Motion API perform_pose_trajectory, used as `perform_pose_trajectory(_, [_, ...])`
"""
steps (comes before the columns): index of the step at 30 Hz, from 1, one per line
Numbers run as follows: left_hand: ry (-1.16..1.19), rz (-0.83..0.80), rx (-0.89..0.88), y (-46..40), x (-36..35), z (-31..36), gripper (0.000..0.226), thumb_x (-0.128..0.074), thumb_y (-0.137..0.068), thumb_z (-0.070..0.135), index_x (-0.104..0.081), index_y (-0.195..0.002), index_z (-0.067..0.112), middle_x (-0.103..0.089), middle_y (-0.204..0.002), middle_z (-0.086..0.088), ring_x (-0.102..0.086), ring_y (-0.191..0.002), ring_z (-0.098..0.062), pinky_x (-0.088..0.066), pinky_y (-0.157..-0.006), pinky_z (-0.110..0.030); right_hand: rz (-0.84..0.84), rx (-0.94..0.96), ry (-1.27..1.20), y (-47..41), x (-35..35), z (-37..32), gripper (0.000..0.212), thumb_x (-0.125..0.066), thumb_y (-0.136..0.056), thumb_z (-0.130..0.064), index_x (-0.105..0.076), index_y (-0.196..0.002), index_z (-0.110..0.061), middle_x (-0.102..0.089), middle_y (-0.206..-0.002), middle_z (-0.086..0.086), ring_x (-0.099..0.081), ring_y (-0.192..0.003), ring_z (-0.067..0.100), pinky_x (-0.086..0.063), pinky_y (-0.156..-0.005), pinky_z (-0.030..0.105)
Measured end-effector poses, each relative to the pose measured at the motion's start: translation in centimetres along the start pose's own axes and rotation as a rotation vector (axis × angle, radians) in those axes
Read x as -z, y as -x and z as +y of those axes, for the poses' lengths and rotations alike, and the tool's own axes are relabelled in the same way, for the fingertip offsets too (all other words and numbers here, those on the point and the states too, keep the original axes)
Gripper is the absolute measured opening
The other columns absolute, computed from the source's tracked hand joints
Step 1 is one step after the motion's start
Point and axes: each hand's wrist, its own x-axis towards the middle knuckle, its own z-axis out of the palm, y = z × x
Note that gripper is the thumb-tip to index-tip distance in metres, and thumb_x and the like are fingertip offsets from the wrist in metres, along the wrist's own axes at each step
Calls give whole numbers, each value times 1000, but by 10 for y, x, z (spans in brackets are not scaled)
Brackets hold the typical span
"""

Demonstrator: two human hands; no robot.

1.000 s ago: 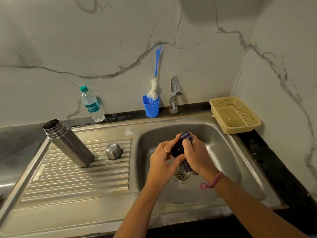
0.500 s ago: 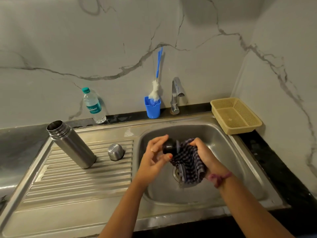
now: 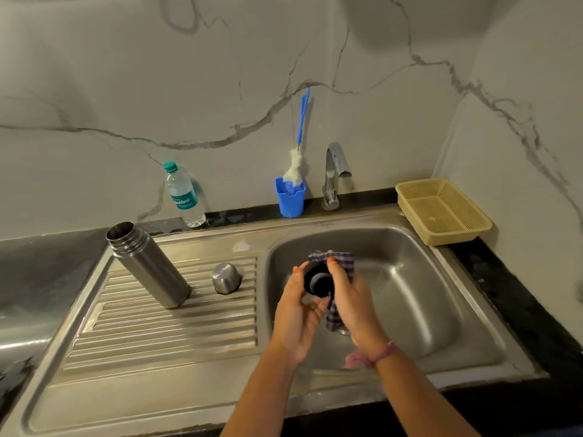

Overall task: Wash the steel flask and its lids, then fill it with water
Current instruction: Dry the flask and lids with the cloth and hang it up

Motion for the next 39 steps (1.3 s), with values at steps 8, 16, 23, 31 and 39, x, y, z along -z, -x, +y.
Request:
perform_pose_trajectory(8, [-122, 84, 16, 2, 12, 14, 29, -59, -96, 20, -67, -120, 6, -70, -110, -18, -64, -85, -23, -58, -66, -27, -156, 550, 310, 10, -14, 19, 40, -46, -95, -38, -58, -129, -20, -60, -128, -10, -47, -128, 3, -35, -108, 19])
perform_pose_trajectory(16, [5, 23, -14, 10, 18, 19, 35, -63, -84, 16, -66, -115, 1, -74, -103, -17, -73, -83, -20, -61, -69, -27, -9, 149, -118, 14, -28, 14, 20, -46, -100, -19, -66, -103, -20, -70, -88, -10, -67, -86, 9, -47, -66, 7])
perform_pose_trajectory(23, [-6, 9, -13, 6, 22, 31, 25, -50, -99, 8, -65, -118, 0, -72, -105, -18, -71, -90, -22, -61, -78, -30, -111, 702, 391, 8, -31, 32, 43, -45, -95, -29, -52, -135, -15, -52, -138, -6, -39, -136, 14, -30, -113, 30])
perform_pose_trajectory(31, [139, 3, 24, 6, 23, 31, 26, -46, -101, 8, -64, -116, -2, -72, -99, -19, -72, -83, -22, -62, -71, -28, -38, 540, 183, 17, -46, 20, 41, -46, -93, -29, -54, -131, -15, -58, -131, -5, -48, -129, 13, -36, -109, 26])
perform_pose_trajectory(39, [170, -1, 20, -1, 25, 35, 35, -55, -92, 13, -59, -122, -3, -71, -100, -19, -72, -78, -21, -61, -65, -26, -27, 460, 105, 10, -45, 21, 37, -47, -93, -29, -52, -129, -21, -61, -124, -11, -56, -120, 9, -45, -93, 15])
